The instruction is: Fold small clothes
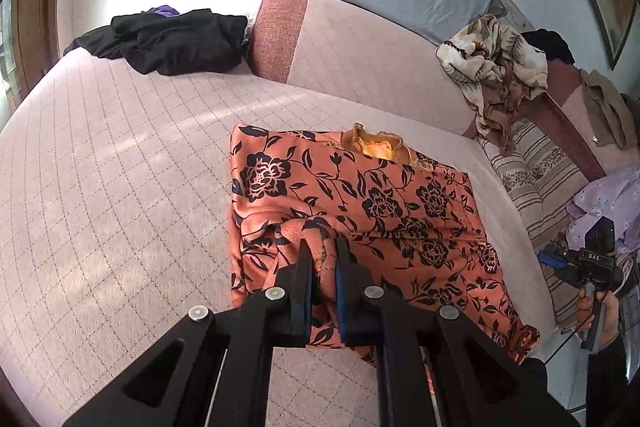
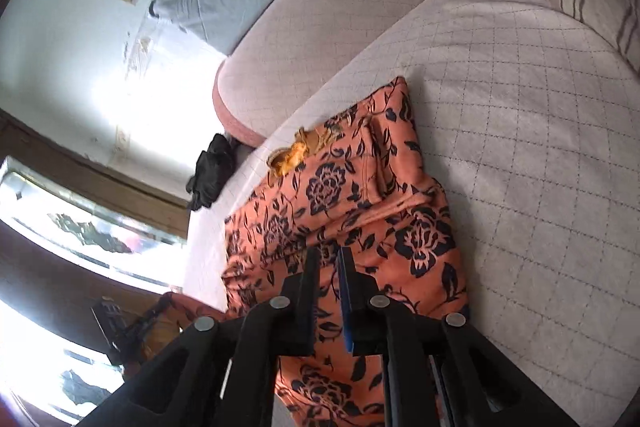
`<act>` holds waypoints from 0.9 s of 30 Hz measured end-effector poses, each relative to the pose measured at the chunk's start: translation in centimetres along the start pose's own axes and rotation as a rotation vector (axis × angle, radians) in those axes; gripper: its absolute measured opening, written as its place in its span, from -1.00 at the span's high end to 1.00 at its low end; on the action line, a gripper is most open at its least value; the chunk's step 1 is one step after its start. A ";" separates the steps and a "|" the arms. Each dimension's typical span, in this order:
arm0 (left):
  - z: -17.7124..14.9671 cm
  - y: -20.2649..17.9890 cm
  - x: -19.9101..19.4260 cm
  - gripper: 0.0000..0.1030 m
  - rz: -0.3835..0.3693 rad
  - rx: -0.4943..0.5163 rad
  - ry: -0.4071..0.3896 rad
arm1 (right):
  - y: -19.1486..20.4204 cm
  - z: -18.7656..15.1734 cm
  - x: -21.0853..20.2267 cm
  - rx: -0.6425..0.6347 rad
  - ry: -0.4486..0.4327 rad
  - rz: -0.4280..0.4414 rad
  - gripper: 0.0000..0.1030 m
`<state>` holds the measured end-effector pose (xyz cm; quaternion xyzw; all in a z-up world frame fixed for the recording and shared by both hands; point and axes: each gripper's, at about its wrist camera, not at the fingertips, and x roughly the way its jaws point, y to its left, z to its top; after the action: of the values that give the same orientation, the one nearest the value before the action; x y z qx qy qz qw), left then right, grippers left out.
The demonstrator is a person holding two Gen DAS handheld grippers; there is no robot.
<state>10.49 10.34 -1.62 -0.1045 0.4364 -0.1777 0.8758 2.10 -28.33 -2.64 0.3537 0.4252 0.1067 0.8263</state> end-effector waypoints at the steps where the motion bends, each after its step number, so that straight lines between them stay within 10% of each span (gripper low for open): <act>1: -0.7 0.2 0.0 0.82 0.004 -0.004 0.006 | -0.1 -0.9 0.0 -0.010 0.035 -0.038 -0.27; 2: -1.4 0.5 0.0 0.82 0.005 -0.014 0.014 | -0.5 -2.3 -0.2 -0.002 0.067 -0.090 -0.88; 8: -4.6 1.9 -1.7 0.82 0.021 -0.044 0.020 | -5.6 -10.7 -1.2 0.345 0.187 -0.022 -0.88; 13: -5.9 1.2 -3.2 0.82 0.019 -0.021 -0.009 | -4.8 -11.6 1.4 0.384 0.251 -0.035 -0.83; 15: -6.6 0.9 -3.7 0.82 0.020 -0.017 -0.016 | -4.9 -11.6 2.9 0.387 0.266 -0.073 -0.13; 16: -6.9 0.9 -4.0 0.82 0.019 -0.016 -0.020 | -4.9 -12.0 3.9 0.370 0.311 -0.100 0.75; 20: -8.5 1.0 -5.2 0.82 0.022 -0.017 -0.025 | -5.9 -15.2 3.4 0.351 0.315 -0.160 0.88; 27: -8.0 1.4 -6.2 0.82 -0.054 -0.035 -0.022 | -7.3 -14.8 0.0 0.384 0.177 -0.011 0.88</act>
<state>0.91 13.95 -2.36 -0.1334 0.4268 -0.1927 0.8734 -10.36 -26.31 -13.30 0.4915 0.5107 0.0498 0.7036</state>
